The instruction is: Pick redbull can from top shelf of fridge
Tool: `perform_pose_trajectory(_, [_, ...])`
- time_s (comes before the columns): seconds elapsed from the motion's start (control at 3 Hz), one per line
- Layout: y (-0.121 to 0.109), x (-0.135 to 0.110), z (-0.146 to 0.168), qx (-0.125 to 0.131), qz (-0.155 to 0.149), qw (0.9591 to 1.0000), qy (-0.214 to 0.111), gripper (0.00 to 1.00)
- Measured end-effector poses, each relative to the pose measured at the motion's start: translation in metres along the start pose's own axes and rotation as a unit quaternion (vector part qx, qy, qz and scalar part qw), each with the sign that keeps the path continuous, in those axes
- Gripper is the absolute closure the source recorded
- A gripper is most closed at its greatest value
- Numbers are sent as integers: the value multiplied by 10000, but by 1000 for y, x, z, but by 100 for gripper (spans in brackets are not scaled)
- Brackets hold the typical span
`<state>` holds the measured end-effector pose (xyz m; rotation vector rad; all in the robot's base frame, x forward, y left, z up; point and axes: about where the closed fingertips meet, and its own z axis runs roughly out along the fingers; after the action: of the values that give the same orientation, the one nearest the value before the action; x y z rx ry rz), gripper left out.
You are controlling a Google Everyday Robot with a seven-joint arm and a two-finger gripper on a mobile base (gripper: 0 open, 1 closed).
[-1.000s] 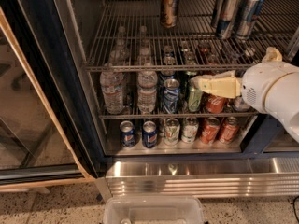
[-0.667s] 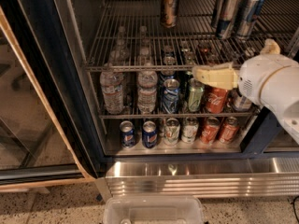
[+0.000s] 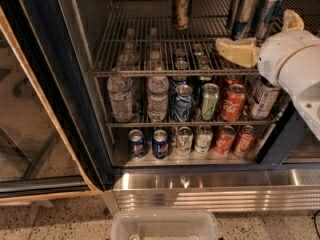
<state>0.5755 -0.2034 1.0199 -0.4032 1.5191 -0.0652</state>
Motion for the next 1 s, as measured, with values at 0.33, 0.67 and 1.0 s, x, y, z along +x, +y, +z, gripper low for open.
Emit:
perform_pose_trajectory(0.33, [-15,-2,13,119,-66,9999,-83,29])
perform_pose_trajectory(0.67, [-30,5,25,244,255,9993,-105,12])
perform_pose_trajectory(1.0, [-45,14,26,496,592,9970,-62,15])
